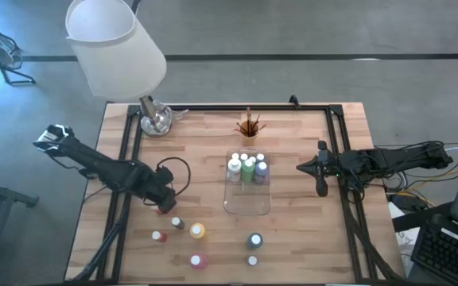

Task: Pick & Place Paint Supplies
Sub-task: Put the small brown paint bottle into the transparent bin

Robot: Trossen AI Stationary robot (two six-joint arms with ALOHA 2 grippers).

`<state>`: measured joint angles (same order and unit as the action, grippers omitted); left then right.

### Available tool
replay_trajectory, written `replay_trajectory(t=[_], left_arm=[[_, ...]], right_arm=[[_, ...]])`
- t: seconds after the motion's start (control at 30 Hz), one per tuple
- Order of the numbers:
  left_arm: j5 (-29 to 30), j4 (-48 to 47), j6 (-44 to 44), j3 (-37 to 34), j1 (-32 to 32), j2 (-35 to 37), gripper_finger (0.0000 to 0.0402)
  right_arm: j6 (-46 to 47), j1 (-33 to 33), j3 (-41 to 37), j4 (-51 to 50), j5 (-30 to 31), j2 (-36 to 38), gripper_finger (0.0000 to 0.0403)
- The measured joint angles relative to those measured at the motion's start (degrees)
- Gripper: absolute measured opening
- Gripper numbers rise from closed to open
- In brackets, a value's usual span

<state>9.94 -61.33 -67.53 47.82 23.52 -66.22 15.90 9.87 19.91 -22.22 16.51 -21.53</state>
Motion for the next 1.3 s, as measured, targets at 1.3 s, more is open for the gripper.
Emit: replay_trajectory(t=[1.3], left_arm=[[-2.6,4.4,3.2,-3.0,-2.8,0.0,0.0197]], right_arm=[[0.0,0.0,0.0,0.0,0.0,0.0,0.0008]])
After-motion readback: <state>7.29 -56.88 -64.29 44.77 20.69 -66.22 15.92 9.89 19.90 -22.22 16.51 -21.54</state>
